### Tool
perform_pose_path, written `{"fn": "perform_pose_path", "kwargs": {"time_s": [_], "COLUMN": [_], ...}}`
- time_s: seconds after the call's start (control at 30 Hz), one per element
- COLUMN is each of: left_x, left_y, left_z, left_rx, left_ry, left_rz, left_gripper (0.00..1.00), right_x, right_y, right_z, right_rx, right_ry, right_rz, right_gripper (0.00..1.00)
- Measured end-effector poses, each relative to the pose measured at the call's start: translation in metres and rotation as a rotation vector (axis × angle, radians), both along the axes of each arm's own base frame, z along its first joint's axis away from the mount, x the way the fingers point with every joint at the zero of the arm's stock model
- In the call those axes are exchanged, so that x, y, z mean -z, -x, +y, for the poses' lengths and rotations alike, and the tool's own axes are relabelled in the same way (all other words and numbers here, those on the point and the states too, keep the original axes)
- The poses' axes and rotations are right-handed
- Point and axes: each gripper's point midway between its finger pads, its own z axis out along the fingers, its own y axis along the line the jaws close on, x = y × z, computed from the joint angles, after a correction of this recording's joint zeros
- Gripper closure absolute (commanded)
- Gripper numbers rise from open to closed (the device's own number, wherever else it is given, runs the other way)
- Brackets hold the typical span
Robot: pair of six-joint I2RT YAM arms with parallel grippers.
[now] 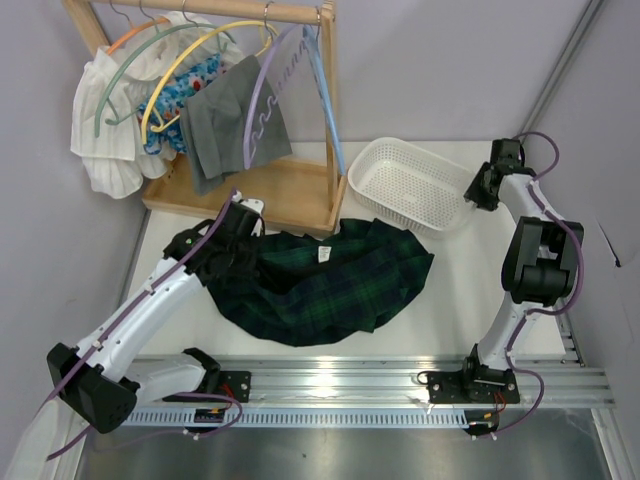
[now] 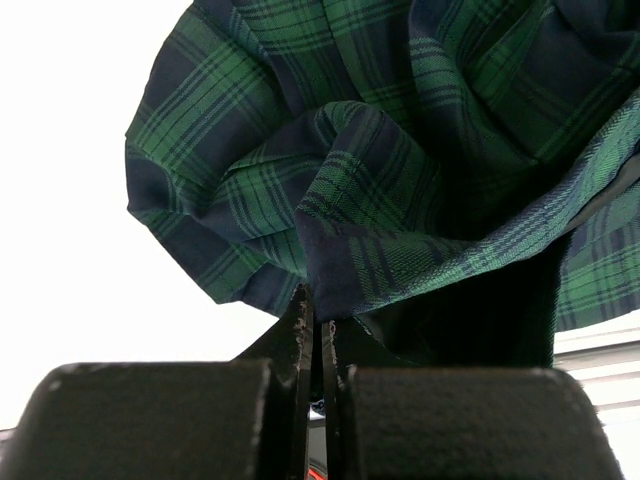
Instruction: Place the skirt on the hanger
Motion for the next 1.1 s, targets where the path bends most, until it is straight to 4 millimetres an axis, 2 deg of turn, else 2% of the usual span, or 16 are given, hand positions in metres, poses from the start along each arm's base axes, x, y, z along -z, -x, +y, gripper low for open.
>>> {"fn": "perform_pose_path", "kwargs": {"time_s": [0.03,0.13,0.2,0.27,0.37,0.47,0.53,0.6,0.63,0.7,0.8,0.87,0.97,1.1], "left_x": [0.0,-0.001,-0.001,-0.002,-0.002,-0.004,-0.006,-0.006,-0.007,-0.007,-0.007,-0.008,-0.01,-0.014], "left_y": [0.0,-0.001,-0.001,-0.002,-0.003,-0.004,-0.003,-0.002,-0.002,-0.002,-0.003,-0.003,-0.002,-0.003], "left_z": [-0.001,-0.003,-0.005,-0.005,-0.007,-0.008,-0.008,-0.01,-0.011,-0.012,-0.013,-0.014,-0.015,-0.018], "left_rx": [0.0,0.001,0.002,0.003,0.006,0.008,0.009,0.014,0.017,0.02,0.023,0.025,0.032,0.041], "left_ry": [0.003,0.018,0.024,0.027,0.035,0.045,0.052,0.063,0.07,0.079,0.084,0.088,0.1,0.122], "left_rz": [-0.001,-0.005,-0.005,-0.007,-0.012,-0.022,-0.028,-0.032,-0.035,-0.039,-0.041,-0.043,-0.047,-0.066], "left_gripper": [1.0,1.0,1.0,1.0,1.0,1.0,1.0,1.0,1.0,1.0,1.0,1.0,1.0,1.0], "right_x": [-0.006,-0.027,-0.045,-0.074,-0.132,-0.185,-0.211,-0.223,-0.224,-0.213,-0.181,-0.156,-0.128,-0.119], "right_y": [-0.002,-0.007,-0.002,0.004,0.014,0.029,0.044,0.061,0.071,0.091,0.116,0.128,0.141,0.149], "right_z": [0.001,0.006,0.012,0.021,0.038,0.074,0.115,0.16,0.183,0.223,0.255,0.263,0.261,0.263], "right_rx": [-0.008,-0.039,-0.06,-0.086,-0.134,-0.223,-0.319,-0.422,-0.476,-0.564,-0.628,-0.635,-0.615,-0.6], "right_ry": [0.0,-0.008,-0.019,-0.023,-0.009,0.0,-0.014,-0.038,-0.057,-0.091,-0.127,-0.132,-0.104,-0.08], "right_rz": [-0.008,-0.042,-0.062,-0.101,-0.207,-0.315,-0.374,-0.401,-0.403,-0.376,-0.29,-0.223,-0.144,-0.117], "right_gripper": [0.33,0.13,0.09,0.06,0.03,0.02,0.01,0.01,0.01,0.01,0.01,0.01,0.02,0.02]}}
